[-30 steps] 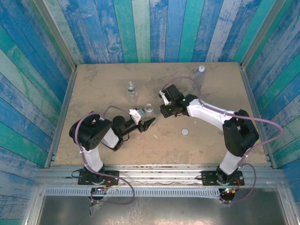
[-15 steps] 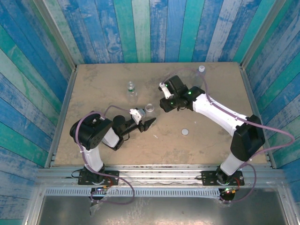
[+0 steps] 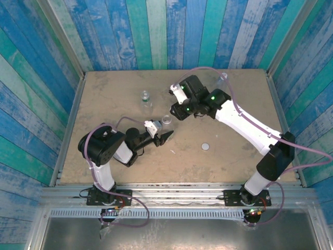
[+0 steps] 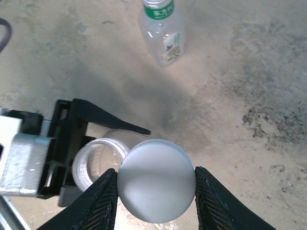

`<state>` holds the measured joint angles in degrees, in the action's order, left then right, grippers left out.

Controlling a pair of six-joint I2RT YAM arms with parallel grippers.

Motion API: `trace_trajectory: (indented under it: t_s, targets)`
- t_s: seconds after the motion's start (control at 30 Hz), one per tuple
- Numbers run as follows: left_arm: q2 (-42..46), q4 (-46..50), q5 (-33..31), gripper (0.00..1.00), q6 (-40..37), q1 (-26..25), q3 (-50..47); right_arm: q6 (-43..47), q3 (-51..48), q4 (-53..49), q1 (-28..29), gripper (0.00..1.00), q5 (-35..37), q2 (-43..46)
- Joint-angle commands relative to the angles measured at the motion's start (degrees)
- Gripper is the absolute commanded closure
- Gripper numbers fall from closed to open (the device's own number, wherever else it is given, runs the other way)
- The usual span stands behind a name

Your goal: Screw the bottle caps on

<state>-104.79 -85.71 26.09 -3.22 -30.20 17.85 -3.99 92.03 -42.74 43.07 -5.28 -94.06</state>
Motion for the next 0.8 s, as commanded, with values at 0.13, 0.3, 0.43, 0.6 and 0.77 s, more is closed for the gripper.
trace_trajectory:
  t_s: [0.13,0.3,0.43,0.6,0.77]
  targets:
    - [-2.3,1.2,1.4,0.35,-0.7,0.1,0.5,2.6,4.8,-4.5,2.9,0.57,-2.3,-3.1]
    - [-2.2,1.5,1.8,0.36,-0.4,0.1,0.6,3.7,6.0,-6.5,4.2,0.57,-1.9,-4.9]
    - [-2.7,0.6,1.9,0.37,0.2,0.1,0.6,3.7,6.2,-7.2,4.2,0.57,-1.2,-5.7]
    - [-3.2,-0.2,2.1,0.39,0.9,0.1,0.6,4.2,6.8,-7.9,4.3,0.57,-0.6,-6.7]
    - [-3.0,0.2,2.1,0.39,0.8,0.1,0.5,4.4,7.5,-8.2,4.3,0.58,0.5,-7.5]
